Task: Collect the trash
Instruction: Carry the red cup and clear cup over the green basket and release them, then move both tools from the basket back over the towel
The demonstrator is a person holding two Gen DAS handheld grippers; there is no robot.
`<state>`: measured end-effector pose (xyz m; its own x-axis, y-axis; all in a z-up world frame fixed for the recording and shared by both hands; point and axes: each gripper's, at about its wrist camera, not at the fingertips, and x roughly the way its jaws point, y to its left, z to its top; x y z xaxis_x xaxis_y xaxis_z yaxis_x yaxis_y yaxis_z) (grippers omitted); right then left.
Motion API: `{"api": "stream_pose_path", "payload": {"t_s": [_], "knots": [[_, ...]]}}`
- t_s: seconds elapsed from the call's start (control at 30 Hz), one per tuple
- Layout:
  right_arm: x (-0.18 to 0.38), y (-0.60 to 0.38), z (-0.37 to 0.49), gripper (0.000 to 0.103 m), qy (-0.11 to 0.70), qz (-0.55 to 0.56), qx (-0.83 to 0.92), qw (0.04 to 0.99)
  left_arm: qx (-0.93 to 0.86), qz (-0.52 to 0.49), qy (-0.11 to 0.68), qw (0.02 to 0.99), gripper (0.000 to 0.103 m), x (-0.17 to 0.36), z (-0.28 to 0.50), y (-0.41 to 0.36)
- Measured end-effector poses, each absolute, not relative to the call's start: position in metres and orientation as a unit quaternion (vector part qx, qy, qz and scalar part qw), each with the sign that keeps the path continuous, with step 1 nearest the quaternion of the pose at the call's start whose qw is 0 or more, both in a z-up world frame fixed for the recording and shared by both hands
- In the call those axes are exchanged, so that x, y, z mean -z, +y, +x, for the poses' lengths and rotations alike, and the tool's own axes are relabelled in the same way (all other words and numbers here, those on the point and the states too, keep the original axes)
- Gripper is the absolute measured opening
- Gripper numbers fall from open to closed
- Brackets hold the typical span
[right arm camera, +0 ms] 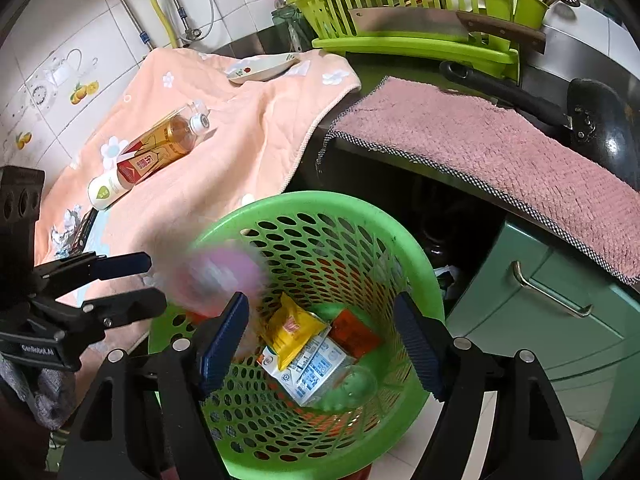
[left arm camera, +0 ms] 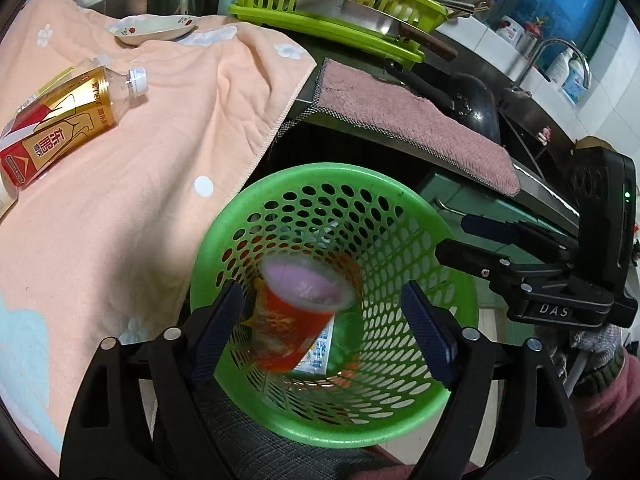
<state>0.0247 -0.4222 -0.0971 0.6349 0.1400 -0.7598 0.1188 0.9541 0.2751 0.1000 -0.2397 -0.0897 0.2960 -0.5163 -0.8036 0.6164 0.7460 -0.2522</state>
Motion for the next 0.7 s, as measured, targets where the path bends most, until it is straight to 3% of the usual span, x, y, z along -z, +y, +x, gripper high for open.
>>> {"api": "stream_pose_path", "payload": {"t_s": [0.7], "knots": [[0.065,-0.358,0.078,0.077,0.416,0.07,-0.086,0.903,0.255,0.002,0.429,0.867,0.082,0.044,0.122,-0.131]]}}
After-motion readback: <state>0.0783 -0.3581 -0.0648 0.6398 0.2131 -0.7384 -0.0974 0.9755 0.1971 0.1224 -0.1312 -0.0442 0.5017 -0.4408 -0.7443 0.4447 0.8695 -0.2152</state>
